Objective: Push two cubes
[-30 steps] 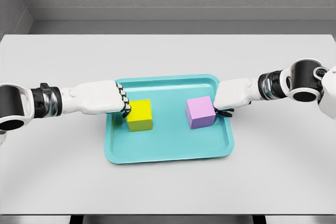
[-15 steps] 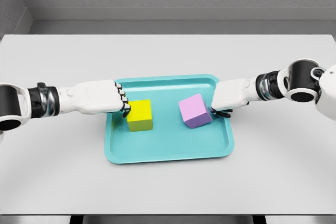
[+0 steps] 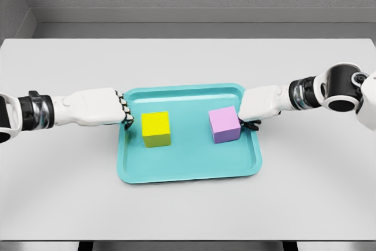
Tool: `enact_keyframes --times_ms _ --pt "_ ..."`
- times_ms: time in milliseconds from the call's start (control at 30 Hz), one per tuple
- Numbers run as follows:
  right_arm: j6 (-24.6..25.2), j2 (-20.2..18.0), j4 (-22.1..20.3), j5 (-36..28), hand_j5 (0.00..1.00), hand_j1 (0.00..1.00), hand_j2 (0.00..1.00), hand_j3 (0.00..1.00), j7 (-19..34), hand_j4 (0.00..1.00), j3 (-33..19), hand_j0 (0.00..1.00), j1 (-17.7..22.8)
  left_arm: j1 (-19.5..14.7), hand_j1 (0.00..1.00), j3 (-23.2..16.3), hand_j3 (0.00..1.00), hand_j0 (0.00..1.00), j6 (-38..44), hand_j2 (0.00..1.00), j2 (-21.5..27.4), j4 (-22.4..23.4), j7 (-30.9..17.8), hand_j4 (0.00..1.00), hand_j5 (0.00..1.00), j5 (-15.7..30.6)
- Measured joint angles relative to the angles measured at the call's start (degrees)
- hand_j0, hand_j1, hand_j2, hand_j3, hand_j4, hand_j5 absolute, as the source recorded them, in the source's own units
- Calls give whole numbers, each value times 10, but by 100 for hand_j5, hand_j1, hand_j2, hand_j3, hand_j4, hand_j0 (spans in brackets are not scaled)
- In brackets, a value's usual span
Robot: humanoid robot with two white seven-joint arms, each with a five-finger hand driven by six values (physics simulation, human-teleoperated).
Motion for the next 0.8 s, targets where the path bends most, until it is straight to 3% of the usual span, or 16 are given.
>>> enact_keyframes --times_ms 367,800 --pt "0 4 -4 3 18 18 18 18 -1 18 5 18 0 2 48 -4 48 48 0 48 6 2 0 48 48 -40" --pt "0 7 -10 1 17 17 17 17 0 17 6 17 0 -1 48 -15 48 48 0 48 4 -7 0 48 48 -43"
